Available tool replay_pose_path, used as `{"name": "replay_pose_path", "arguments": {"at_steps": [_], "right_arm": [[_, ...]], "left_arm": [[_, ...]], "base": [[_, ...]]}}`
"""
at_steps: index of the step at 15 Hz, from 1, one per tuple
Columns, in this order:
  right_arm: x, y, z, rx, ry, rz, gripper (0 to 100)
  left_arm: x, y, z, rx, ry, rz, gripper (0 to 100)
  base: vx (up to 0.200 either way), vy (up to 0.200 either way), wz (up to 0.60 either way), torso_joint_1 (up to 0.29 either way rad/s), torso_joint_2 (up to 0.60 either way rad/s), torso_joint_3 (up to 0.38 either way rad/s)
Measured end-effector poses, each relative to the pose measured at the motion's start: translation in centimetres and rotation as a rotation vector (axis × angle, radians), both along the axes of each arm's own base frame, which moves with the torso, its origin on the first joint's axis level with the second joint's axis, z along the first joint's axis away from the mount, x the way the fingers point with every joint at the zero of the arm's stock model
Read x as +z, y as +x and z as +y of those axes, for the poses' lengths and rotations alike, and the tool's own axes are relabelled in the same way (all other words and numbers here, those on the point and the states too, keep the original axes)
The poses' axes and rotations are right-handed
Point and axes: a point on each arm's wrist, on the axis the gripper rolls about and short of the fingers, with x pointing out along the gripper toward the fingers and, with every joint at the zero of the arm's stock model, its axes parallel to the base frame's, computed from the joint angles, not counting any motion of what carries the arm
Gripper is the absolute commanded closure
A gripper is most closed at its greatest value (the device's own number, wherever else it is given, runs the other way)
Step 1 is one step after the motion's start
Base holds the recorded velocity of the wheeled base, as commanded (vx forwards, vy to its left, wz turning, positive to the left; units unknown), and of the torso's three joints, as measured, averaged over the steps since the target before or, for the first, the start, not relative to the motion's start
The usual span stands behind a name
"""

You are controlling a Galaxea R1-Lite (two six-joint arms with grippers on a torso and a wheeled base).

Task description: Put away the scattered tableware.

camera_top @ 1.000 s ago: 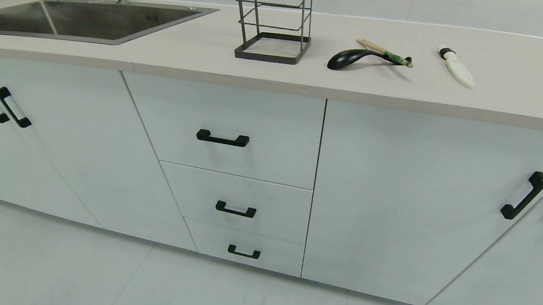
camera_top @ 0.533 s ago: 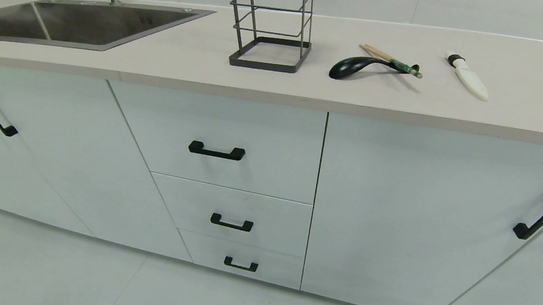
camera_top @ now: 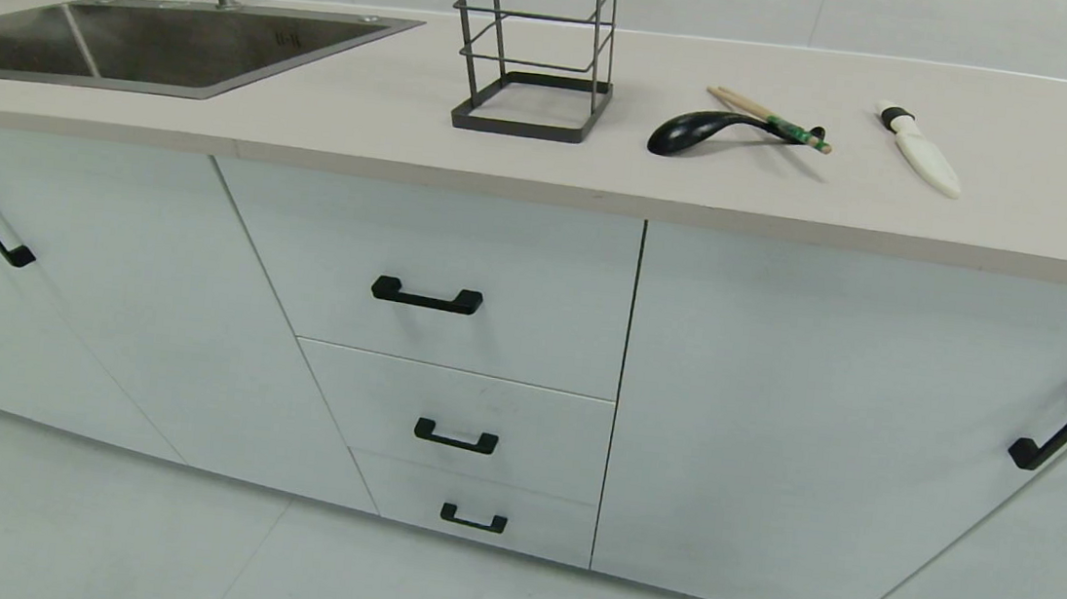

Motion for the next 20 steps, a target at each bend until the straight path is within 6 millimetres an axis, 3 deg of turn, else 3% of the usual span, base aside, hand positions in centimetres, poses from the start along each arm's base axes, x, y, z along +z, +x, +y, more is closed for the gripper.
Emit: {"name": "replay_pose_path", "arguments": {"at_steps": [2,4,7,11,15,18,20], "right_arm": [[0.0,0.0,0.0,-0.001,0.0,0.0,100],[0.0,0.0,0.0,-0.001,0.0,0.0,100],[0.0,0.0,0.0,-0.001,0.0,0.0,100],[0.0,0.0,0.0,-0.001,0.0,0.0,100],[0.0,0.0,0.0,0.0,0.0,0.0,100],[0.0,0.0,0.0,-0.001,0.0,0.0,100],[0.0,0.0,0.0,-0.001,0.0,0.0,100]], "left_arm": [[2.6,-0.3,-0.1,-0.031,0.118,-0.006,0],[5.0,0.0,-0.3,-0.067,0.344,-0.025,0],[7.4,1.8,-0.5,-0.172,0.682,-0.032,0],[9.7,5.4,-0.7,-0.243,0.759,0.099,0],[9.7,9.5,-1.0,-0.337,0.902,0.19,0],[7.6,13.8,-3.1,-0.545,1.058,0.3,0],[5.9,15.6,-5.2,-0.676,1.153,0.359,0]], "base": [[0.0,0.0,0.0,0.0,0.0,0.0],[0.0,0.0,0.0,0.0,0.0,0.0],[0.0,0.0,0.0,0.0,0.0,0.0],[0.0,0.0,0.0,0.0,0.0,0.0],[0.0,0.0,0.0,0.0,0.0,0.0],[0.0,0.0,0.0,0.0,0.0,0.0],[0.0,0.0,0.0,0.0,0.0,0.0]]}}
